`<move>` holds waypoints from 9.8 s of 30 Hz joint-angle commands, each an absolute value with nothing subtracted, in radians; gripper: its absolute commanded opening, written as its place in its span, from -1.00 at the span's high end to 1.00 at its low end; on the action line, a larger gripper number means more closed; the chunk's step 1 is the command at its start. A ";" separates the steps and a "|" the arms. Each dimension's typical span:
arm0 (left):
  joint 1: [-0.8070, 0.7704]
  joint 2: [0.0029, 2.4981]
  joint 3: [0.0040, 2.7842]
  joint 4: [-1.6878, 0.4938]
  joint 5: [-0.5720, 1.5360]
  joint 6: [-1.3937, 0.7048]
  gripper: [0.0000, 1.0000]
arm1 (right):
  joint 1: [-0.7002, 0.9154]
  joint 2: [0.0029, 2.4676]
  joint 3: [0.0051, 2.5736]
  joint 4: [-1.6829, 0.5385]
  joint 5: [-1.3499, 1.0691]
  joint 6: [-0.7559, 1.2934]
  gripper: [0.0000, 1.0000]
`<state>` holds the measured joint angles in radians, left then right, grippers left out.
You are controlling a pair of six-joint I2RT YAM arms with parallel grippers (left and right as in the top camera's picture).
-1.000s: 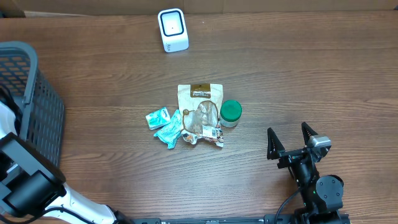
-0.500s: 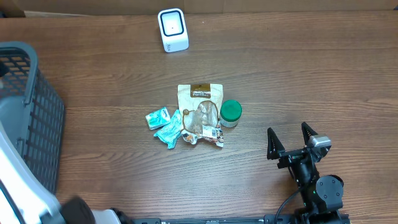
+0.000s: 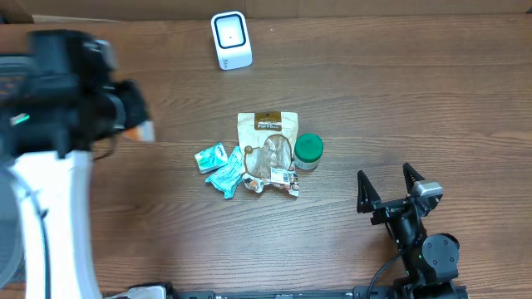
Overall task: Scan the item barcode
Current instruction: 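Carry the orange pack to the table and set it down, then move the right gripper over to the green-lidded jar, then lower the right gripper around the jar and close on it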
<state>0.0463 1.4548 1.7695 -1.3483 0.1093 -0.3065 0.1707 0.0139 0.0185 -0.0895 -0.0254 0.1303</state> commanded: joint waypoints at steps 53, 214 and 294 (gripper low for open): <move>-0.303 1.902 1.301 -0.937 -0.124 -0.572 -0.63 | 0.170 0.003 0.008 -0.084 -0.021 0.130 -0.99; 0.342 1.655 1.887 -1.394 0.255 0.060 -0.99 | 0.366 1.744 1.386 -1.026 0.038 -0.005 -1.00; 0.342 1.655 1.887 -1.394 0.255 0.060 -0.99 | 0.220 1.803 1.363 -0.970 -0.136 -0.378 -0.97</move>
<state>0.3466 1.6569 1.8782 -1.3956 0.2508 0.0368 0.2356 1.8050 1.3342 -0.9756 -0.1089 -0.3702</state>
